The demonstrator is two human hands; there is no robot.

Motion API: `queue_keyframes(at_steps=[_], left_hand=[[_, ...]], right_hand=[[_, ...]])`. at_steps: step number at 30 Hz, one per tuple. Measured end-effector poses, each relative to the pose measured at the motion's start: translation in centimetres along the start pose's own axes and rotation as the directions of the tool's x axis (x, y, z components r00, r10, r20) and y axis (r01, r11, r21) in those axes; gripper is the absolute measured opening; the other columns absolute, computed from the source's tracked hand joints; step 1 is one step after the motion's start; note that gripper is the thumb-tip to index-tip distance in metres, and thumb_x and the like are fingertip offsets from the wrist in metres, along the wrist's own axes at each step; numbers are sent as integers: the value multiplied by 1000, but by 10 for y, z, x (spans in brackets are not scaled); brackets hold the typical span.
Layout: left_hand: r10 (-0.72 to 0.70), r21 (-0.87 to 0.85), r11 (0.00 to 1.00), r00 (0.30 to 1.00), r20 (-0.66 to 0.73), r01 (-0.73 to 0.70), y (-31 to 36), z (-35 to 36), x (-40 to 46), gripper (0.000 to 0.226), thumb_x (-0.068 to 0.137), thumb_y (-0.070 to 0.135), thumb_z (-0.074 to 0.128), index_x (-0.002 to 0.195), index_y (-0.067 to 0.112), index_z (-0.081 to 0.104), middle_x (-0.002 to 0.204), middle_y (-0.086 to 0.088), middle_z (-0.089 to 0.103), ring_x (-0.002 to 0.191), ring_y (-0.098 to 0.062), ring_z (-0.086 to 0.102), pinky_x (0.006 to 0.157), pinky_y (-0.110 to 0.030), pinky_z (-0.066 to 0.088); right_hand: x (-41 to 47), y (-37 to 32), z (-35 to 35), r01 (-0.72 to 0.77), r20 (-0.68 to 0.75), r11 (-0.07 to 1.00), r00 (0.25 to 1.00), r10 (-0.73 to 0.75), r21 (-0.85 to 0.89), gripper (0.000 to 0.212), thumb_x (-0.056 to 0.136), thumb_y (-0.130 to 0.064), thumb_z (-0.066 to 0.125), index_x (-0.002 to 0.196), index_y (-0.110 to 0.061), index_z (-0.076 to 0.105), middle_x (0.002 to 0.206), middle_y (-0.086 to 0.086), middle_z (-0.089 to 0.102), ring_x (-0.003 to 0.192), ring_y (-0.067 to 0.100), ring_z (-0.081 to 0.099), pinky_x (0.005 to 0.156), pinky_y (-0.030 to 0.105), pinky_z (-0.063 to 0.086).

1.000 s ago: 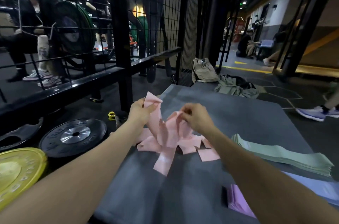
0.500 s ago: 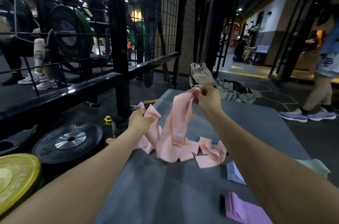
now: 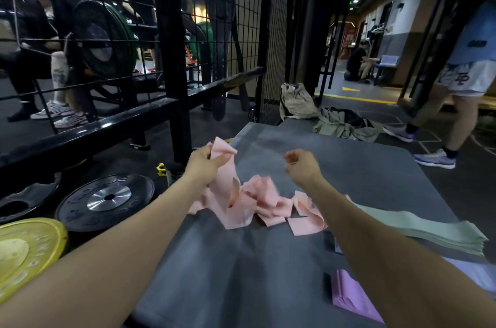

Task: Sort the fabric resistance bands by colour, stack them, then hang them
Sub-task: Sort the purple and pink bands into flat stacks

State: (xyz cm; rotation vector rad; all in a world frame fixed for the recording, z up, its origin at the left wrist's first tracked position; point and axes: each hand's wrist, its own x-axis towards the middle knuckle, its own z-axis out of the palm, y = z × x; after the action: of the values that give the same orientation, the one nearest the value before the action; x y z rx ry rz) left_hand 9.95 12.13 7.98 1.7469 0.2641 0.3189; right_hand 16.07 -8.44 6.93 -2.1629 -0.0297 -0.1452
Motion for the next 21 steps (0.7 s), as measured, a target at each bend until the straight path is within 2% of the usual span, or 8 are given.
queue_keyframes(at_steps=[2,6,9,12,15,17,19,21], left_hand=[[24,-110,994,1000,-4,-24,11,-2,0,3,86,22,66,87,21,64,97,-4,68,97,-26,62,84,-42,51],[92,-278,957,995,33,-80,43,-1,-5,7,89,16,61,85,22,61,89,0,67,93,-23,61,86,-43,49],[112,-365,927,992,63,-81,63,2,-13,8,90,15,60,86,22,60,88,1,65,88,-18,59,73,-33,49],[141,-391,917,981,137,-77,74,1,-25,3,90,16,59,91,18,61,91,-1,65,89,-18,60,67,-28,48],[165,-414,906,974,157,-87,81,-4,-36,4,91,18,57,92,17,61,89,-1,64,84,-17,60,68,-30,49],[170,-438,895,973,158,-85,84,-8,-40,6,92,19,56,91,17,61,89,-2,64,84,-18,59,69,-31,48],[147,-426,902,977,152,-69,86,-13,-44,7,93,19,54,93,16,61,90,-2,64,83,-18,61,66,-29,49],[104,-356,933,987,119,-55,82,-16,-48,9,94,17,53,97,14,60,87,-2,65,77,-16,62,62,-27,52]], right_hand=[[-6,-8,1,63,38,998,997,-62,-23,31,85,3,59,116,0,59,116,14,62,94,19,55,86,31,45],[-28,-35,6,198,196,978,959,-206,62,34,83,4,62,117,2,58,101,7,57,91,17,54,80,28,45],[-44,-52,8,271,269,954,916,-297,129,39,82,3,65,120,1,56,103,10,58,93,17,55,75,23,47],[-57,-67,4,307,195,930,918,-346,201,41,82,2,65,121,-2,54,103,10,59,90,17,55,69,15,47],[-69,-77,-2,351,160,912,908,-387,214,24,86,-2,62,110,-5,62,94,3,60,81,13,56,72,23,46],[-75,-80,-6,350,100,912,921,-377,213,11,90,-5,57,96,-4,67,80,1,59,70,11,52,70,28,46],[-79,-84,-10,344,1,902,934,-357,261,15,91,-6,56,81,-5,67,66,-1,58,62,11,50,67,29,45],[-86,-89,-15,324,-59,884,944,-324,338,11,88,-5,60,83,-5,69,64,-3,59,59,7,50,65,25,44]])
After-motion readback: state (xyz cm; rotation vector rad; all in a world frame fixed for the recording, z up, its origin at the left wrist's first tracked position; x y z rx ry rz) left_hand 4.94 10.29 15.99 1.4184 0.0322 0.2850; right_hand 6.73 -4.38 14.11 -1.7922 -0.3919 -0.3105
